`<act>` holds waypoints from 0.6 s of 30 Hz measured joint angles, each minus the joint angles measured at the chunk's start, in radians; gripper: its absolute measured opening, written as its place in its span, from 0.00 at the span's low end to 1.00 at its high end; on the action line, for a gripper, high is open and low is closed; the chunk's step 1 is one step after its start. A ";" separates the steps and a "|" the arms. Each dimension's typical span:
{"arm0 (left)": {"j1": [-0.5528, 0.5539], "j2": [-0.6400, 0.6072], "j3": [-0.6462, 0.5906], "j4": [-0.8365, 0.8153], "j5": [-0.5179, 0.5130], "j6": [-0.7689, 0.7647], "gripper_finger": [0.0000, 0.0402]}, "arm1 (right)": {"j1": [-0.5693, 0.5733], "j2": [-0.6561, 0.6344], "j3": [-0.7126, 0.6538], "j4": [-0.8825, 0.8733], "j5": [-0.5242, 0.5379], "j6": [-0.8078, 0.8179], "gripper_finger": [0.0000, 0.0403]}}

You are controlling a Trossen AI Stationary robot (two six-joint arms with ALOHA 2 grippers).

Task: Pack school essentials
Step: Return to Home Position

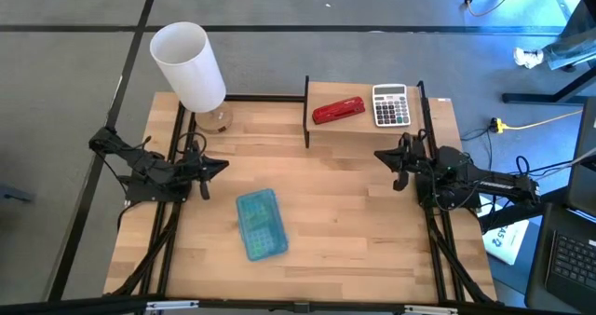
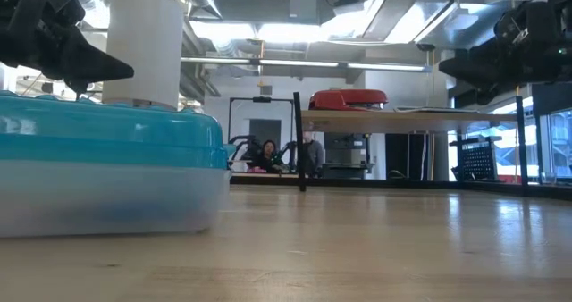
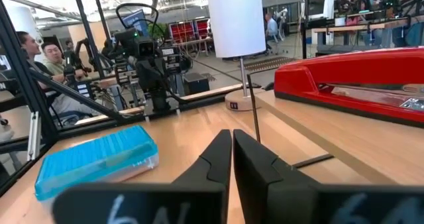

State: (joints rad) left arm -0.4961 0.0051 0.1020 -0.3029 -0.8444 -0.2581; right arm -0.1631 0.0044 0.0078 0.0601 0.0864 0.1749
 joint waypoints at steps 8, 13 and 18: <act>0.000 0.000 0.000 0.000 0.000 0.000 0.03 | 0.000 0.000 0.000 0.000 0.000 0.000 0.05; 0.000 0.000 0.000 -0.001 0.000 0.000 0.01 | 0.000 0.000 0.000 0.000 0.000 0.000 0.05; 0.000 0.000 0.000 -0.001 0.000 0.000 0.00 | 0.000 0.000 0.000 0.000 0.000 0.000 0.05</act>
State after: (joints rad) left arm -0.4961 0.0051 0.1020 -0.3036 -0.8444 -0.2581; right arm -0.1631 0.0044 0.0078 0.0603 0.0864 0.1749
